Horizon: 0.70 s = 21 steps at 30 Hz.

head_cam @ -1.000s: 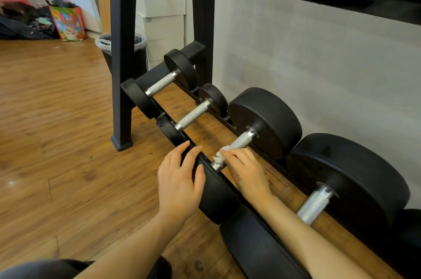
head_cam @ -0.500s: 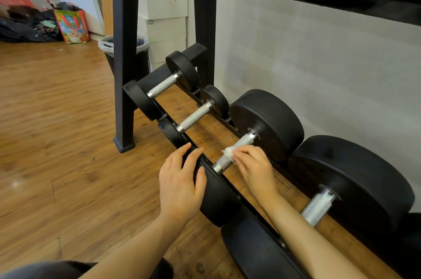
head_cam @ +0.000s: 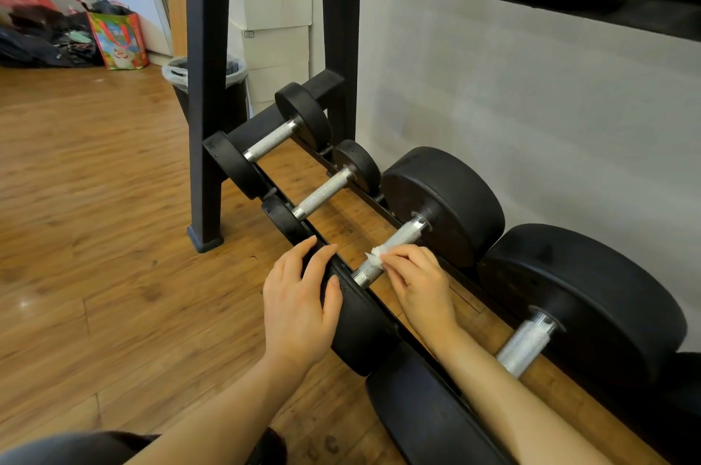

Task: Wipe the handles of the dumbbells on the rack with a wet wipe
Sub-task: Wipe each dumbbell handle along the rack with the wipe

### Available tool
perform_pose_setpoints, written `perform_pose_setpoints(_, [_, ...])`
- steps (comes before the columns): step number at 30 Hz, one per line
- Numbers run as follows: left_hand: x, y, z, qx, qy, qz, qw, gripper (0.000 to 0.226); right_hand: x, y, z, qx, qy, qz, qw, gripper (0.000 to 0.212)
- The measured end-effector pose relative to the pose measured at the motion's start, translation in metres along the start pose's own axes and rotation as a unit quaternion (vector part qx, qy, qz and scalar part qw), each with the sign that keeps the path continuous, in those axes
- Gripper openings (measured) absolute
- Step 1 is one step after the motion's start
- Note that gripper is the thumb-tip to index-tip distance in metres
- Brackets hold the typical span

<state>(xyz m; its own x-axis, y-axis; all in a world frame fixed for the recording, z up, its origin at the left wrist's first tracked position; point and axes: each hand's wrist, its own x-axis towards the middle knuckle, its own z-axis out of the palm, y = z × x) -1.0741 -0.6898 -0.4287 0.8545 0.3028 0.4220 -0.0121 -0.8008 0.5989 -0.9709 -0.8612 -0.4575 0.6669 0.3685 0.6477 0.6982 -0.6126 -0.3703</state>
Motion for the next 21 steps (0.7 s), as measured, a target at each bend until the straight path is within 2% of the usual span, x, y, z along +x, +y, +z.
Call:
perform_pose_setpoints(4, [0.0, 0.0, 0.0, -0.003, -0.003, 0.0, 1.0, 0.048, 0.0, 0.002, -0.001, 0.018, 0.016, 0.065, 0.998, 0.02])
perform_pose_setpoints(7, [0.001, 0.0, 0.0, -0.003, -0.005, -0.002, 1.0, 0.049, -0.002, -0.005, 0.0, 0.028, -0.015, 0.051, 0.998, 0.015])
perform_pose_setpoints(9, [0.0, 0.0, 0.0, -0.005, -0.004, -0.003, 1.0, 0.049, -0.004, -0.007, 0.0, 0.046, -0.034, 0.076, 0.995, 0.013])
perform_pose_setpoints(12, [0.0, 0.0, 0.0, -0.01, -0.002, -0.001, 1.0, 0.048, -0.002, -0.006, -0.003, 0.079, -0.013, 0.14, 0.987, 0.011])
perform_pose_setpoints(18, [0.0, 0.0, 0.0, -0.008, -0.001, 0.003, 1.0, 0.049, -0.004, -0.015, -0.005, 0.124, -0.028, 0.141, 0.982, 0.014])
perform_pose_setpoints(21, [0.0, 0.0, 0.0, -0.009, 0.0, 0.005, 1.0, 0.049, 0.0, -0.013, -0.007, 0.146, 0.012, 0.188, 0.971, 0.018])
